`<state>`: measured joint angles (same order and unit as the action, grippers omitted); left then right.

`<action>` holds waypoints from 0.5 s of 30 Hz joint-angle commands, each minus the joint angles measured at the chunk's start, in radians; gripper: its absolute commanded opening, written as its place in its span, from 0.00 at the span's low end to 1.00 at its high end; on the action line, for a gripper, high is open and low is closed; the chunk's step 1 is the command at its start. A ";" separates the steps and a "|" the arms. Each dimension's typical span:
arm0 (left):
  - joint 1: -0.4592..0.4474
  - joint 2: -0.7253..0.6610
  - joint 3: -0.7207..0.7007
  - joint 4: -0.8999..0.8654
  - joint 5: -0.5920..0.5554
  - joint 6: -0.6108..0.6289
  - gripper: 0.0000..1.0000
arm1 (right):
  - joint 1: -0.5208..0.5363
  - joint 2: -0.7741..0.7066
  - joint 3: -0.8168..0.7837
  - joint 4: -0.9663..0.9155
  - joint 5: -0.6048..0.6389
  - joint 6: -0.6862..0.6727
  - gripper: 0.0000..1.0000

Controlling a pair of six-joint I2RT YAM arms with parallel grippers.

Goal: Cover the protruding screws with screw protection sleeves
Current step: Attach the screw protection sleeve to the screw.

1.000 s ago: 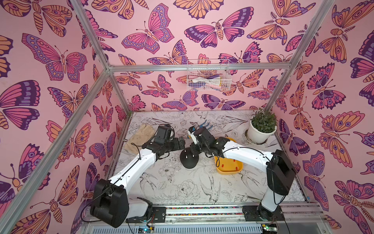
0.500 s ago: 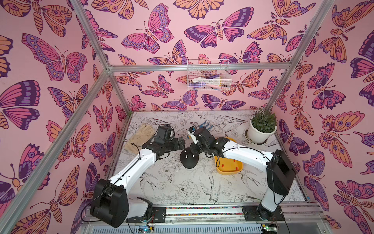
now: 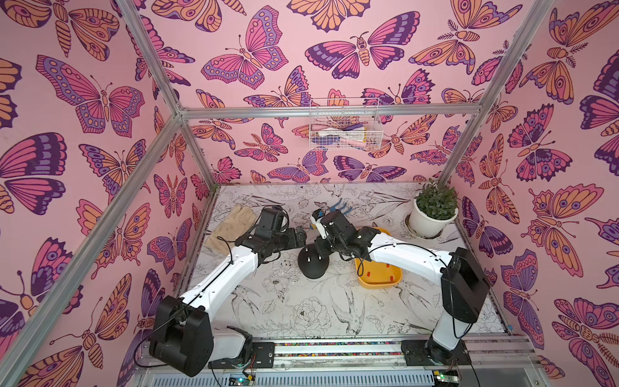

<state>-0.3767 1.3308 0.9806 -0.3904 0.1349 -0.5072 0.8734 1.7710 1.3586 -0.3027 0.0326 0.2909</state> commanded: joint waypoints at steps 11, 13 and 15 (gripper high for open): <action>0.009 0.005 -0.020 0.008 0.011 -0.008 0.99 | 0.010 0.007 0.025 -0.015 -0.023 0.010 0.14; 0.009 0.005 -0.020 0.008 0.011 -0.010 1.00 | 0.010 0.010 0.026 -0.014 -0.023 0.011 0.14; 0.009 0.005 -0.020 0.008 0.012 -0.010 1.00 | 0.010 0.010 0.027 -0.014 -0.022 0.011 0.14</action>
<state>-0.3767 1.3308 0.9787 -0.3904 0.1349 -0.5076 0.8734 1.7710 1.3586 -0.3027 0.0223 0.2909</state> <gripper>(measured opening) 0.995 0.142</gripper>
